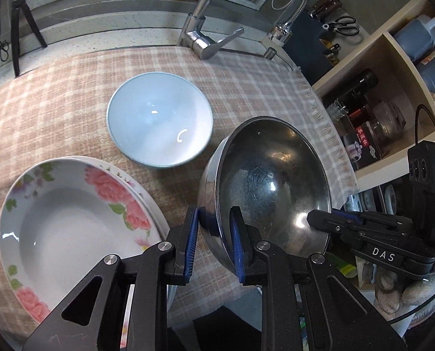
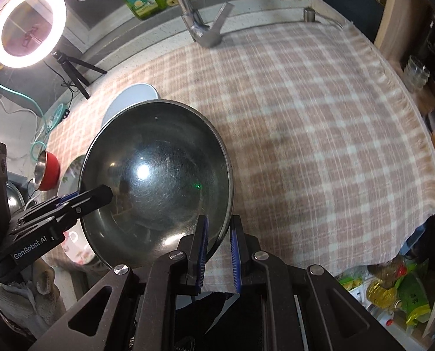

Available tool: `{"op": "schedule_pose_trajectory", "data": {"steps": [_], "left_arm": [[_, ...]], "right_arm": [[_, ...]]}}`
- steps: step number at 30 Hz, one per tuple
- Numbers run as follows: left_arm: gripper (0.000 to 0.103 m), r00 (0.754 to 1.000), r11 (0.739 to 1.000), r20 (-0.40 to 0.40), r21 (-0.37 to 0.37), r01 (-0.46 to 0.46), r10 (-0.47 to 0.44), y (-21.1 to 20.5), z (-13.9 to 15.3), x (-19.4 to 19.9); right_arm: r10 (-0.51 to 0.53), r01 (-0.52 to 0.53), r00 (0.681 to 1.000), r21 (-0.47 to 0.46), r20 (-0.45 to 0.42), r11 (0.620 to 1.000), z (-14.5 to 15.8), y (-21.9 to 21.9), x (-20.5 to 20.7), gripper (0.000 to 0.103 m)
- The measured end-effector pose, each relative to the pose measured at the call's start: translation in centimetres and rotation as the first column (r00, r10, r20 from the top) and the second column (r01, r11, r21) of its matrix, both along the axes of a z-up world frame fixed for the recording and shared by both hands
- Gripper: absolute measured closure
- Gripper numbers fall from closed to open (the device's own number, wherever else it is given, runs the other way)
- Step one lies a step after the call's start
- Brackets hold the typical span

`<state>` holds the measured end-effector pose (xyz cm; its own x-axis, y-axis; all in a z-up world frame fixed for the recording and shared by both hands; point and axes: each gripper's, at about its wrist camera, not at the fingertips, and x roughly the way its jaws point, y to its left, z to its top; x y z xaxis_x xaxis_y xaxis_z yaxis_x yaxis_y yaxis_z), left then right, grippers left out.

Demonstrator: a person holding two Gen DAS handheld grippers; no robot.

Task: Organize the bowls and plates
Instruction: 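Lift the steel bowl and carry it toward the plate stack, then lower the steel bowl beside the plate stack and open the right tool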

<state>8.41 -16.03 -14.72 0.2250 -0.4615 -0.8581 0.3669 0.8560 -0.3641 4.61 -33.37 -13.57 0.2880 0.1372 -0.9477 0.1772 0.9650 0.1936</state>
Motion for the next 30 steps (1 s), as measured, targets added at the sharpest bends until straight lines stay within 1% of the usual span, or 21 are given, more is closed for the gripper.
{"op": "schedule_pose_trajectory", "data": {"steps": [9, 15, 21, 24, 27, 29, 30], "left_arm": [[0.083, 0.999, 0.998, -0.025, 0.055, 0.038, -0.036, -1.5, -1.9, 0.4], [0.083, 0.999, 0.996, -0.04, 0.081, 0.036, -0.033, -1.8, -3.2, 0.8], [0.083, 0.999, 0.995, -0.037, 0.091, 0.033, -0.03, -1.7, -3.3, 1.2], [0.083, 0.998, 0.996, -0.055, 0.079, 0.031, -0.027, -1.3, -3.4, 1.3], [0.083, 0.998, 0.997, -0.062, 0.076, 0.028, -0.023, -1.2, -3.3, 1.3], [0.083, 0.998, 0.996, -0.057, 0.081, 0.031, -0.026, -1.2, -3.1, 1.2], [0.08, 0.998, 0.996, -0.057, 0.082, 0.03, -0.025, -1.1, -3.0, 1.2]], "right_arm": [[-0.022, 0.022, 0.999, 0.006, -0.028, 1.0, -2.1, -0.9, -0.1, 0.09], [-0.02, 0.02, 0.999, 0.004, -0.027, 1.0, -3.0, -0.9, 0.6, 0.09], [-0.003, 0.003, 1.0, -0.002, -0.016, 1.0, -2.8, -0.7, 1.5, 0.09], [0.007, -0.007, 1.0, 0.001, -0.016, 1.0, -2.7, -0.6, 1.6, 0.089], [0.019, -0.019, 1.0, -0.002, -0.021, 1.0, -2.6, -0.4, 1.8, 0.087], [0.024, -0.025, 0.999, -0.008, -0.024, 1.0, -2.6, -0.2, 1.9, 0.087], [0.026, -0.027, 0.999, -0.008, -0.027, 1.0, -2.6, -0.1, 2.0, 0.086]]}}
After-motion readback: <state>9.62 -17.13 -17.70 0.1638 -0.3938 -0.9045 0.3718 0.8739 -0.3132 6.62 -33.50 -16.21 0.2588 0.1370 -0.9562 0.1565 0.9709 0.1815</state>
